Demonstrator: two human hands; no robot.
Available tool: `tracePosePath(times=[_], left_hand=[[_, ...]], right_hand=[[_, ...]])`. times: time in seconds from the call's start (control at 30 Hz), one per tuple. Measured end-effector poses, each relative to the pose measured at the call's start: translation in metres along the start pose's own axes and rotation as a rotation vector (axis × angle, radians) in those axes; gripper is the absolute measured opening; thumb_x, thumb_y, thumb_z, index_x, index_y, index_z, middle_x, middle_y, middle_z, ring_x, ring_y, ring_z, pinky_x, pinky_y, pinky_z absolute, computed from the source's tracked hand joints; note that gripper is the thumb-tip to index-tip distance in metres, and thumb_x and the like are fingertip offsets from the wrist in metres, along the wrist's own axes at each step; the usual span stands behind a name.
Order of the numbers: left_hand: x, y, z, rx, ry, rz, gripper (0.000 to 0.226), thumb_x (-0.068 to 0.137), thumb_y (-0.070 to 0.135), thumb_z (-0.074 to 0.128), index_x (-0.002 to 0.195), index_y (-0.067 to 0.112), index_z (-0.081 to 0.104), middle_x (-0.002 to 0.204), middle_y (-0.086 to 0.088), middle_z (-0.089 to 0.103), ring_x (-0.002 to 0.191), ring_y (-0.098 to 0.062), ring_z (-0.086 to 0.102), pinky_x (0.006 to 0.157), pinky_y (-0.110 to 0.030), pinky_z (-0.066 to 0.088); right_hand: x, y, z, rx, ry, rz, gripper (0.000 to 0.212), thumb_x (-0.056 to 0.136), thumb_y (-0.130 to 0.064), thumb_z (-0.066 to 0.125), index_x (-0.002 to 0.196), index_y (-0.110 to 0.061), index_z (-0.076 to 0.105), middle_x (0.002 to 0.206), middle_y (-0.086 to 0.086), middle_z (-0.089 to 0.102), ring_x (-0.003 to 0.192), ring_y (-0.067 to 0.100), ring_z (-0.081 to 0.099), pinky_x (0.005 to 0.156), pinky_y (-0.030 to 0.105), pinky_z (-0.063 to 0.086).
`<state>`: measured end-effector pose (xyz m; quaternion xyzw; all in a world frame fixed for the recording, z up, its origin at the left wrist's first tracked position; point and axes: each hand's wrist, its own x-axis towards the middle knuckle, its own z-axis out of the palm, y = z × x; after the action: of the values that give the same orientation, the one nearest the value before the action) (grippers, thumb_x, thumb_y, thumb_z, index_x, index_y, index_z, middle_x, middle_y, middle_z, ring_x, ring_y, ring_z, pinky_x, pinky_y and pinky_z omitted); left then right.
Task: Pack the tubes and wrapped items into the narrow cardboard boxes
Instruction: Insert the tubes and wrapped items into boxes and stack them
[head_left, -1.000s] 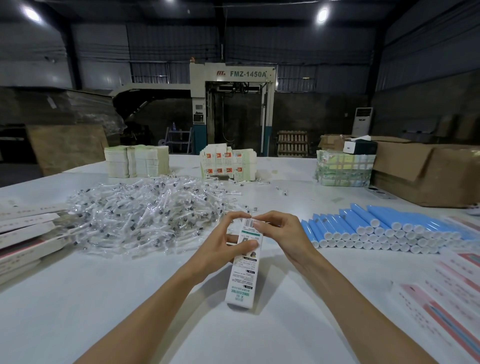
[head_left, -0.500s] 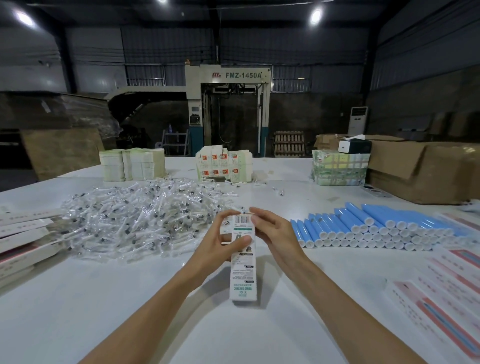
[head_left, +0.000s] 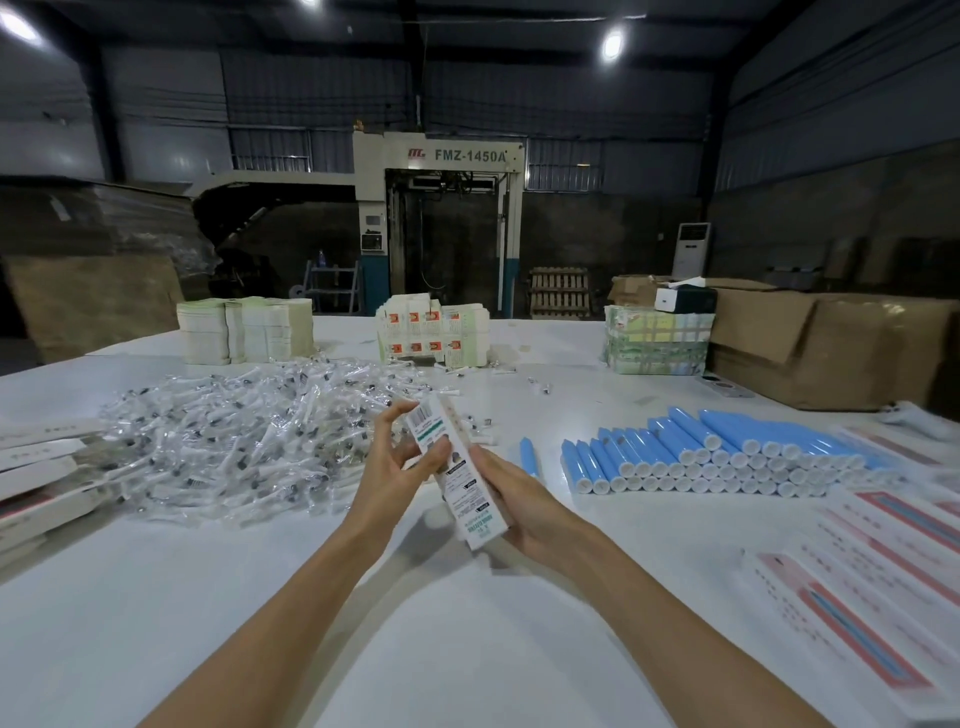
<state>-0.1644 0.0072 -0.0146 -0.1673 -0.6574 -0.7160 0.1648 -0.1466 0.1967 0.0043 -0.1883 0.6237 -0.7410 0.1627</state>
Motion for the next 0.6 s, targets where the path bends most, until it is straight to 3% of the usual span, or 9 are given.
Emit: tracePosePath(times=[0.07, 0.17, 0.23, 0.33, 0.43, 0.6], left_hand=[[-0.001, -0.004, 0.001, 0.081, -0.018, 0.0, 0.065, 0.094, 0.046, 0.079, 0.147, 0.05, 0.041, 0.126, -0.001, 0.076, 0.122, -0.016, 0.07, 0.099, -0.039, 0.057], [-0.003, -0.008, 0.006, 0.297, -0.053, 0.053, 0.056, 0.099, 0.05, 0.062, 0.15, 0.04, 0.041, 0.132, 0.004, 0.067, 0.122, -0.002, 0.064, 0.106, -0.038, 0.055], [-0.006, -0.011, 0.008, 0.423, -0.128, 0.117, 0.051, 0.101, 0.046, 0.061, 0.148, 0.033, 0.045, 0.125, 0.007, 0.067, 0.118, -0.001, 0.063, 0.105, -0.036, 0.054], [-0.011, -0.02, 0.008, 0.649, -0.239, 0.228, 0.044, 0.107, 0.036, 0.062, 0.149, 0.033, 0.047, 0.123, 0.012, 0.065, 0.122, -0.006, 0.06, 0.105, -0.036, 0.05], [-0.013, -0.025, 0.01, 0.74, -0.273, 0.266, 0.043, 0.107, 0.03, 0.064, 0.147, 0.037, 0.05, 0.124, 0.021, 0.063, 0.125, -0.005, 0.057, 0.107, -0.037, 0.048], [-0.013, -0.025, 0.011, 0.75, -0.264, 0.297, 0.039, 0.106, 0.02, 0.066, 0.14, 0.037, 0.056, 0.121, 0.024, 0.065, 0.123, -0.002, 0.056, 0.105, -0.037, 0.047]], right_hand=[[-0.011, -0.008, -0.005, -0.185, 0.097, -0.035, 0.035, 0.104, -0.056, 0.054, 0.135, -0.043, 0.064, 0.127, -0.011, 0.072, 0.12, 0.013, 0.068, 0.097, 0.034, 0.055], [-0.04, -0.024, -0.031, -0.52, 0.34, -0.163, 0.02, 0.102, -0.063, 0.051, 0.116, -0.056, 0.064, 0.106, -0.031, 0.068, 0.101, -0.004, 0.065, 0.08, 0.02, 0.048], [-0.065, -0.029, -0.059, -0.793, 0.521, -0.238, 0.025, 0.103, -0.063, 0.047, 0.121, -0.054, 0.061, 0.098, -0.024, 0.066, 0.093, -0.003, 0.062, 0.077, 0.027, 0.048], [-0.114, -0.032, -0.1, -1.247, 0.727, -0.151, 0.041, 0.106, -0.061, 0.038, 0.141, -0.044, 0.051, 0.106, -0.015, 0.054, 0.109, 0.013, 0.056, 0.08, 0.037, 0.047], [-0.165, -0.037, -0.133, -1.474, 0.909, -0.038, 0.049, 0.107, -0.057, 0.034, 0.15, -0.036, 0.047, 0.121, -0.002, 0.054, 0.122, 0.022, 0.051, 0.083, 0.039, 0.046], [-0.232, -0.068, -0.164, -1.736, 1.244, -0.02, 0.056, 0.105, -0.055, 0.029, 0.146, -0.026, 0.052, 0.119, 0.011, 0.064, 0.11, 0.029, 0.058, 0.082, 0.043, 0.052]])
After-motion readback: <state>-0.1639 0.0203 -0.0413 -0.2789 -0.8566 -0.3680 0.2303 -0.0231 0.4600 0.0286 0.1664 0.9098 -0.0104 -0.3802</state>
